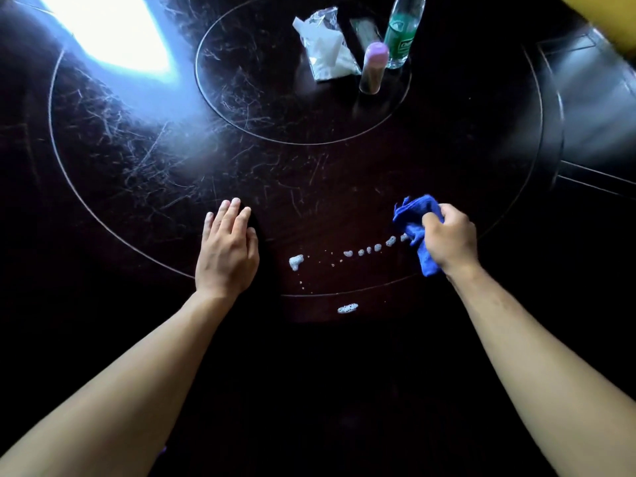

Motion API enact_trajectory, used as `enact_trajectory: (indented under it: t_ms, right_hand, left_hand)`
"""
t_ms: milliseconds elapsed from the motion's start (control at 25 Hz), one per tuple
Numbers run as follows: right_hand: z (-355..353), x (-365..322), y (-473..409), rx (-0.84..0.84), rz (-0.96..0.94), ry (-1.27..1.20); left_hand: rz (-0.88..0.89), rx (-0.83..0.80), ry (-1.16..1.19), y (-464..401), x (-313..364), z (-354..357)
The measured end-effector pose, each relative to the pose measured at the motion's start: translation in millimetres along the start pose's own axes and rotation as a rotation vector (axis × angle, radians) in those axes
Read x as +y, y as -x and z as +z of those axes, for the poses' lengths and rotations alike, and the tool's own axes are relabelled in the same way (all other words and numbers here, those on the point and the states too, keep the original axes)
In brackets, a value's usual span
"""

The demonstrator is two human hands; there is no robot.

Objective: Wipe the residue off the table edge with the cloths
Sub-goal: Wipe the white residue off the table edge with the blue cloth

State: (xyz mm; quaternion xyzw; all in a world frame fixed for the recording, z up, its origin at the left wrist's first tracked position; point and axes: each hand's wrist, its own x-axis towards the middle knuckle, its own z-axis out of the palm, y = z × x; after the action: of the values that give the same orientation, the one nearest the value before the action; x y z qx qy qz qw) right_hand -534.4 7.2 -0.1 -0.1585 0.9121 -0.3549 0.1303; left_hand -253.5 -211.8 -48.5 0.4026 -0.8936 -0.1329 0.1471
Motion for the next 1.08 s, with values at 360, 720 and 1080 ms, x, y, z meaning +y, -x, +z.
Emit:
enact_trajectory:
  t_ms: [360, 720, 1080]
  right_hand:
    - [5.8, -3.6, 51.9, -0.517, -0.153, 0.059]
    - [-2.8, -10.7, -9.4, -0.123, -0.008, 0.007]
    - [38.3, -21.3, 118.9, -0.387, -0.238, -0.001]
  left_hand:
    - [0.007, -0.003, -0.005, -1.7, -3.8, -2.7]
    - [0.006, 0.009, -0.012, -2.9, -4.6, -2.1]
    - [0.011, 0.000, -0.015, -3.4, -9.3, -6.5]
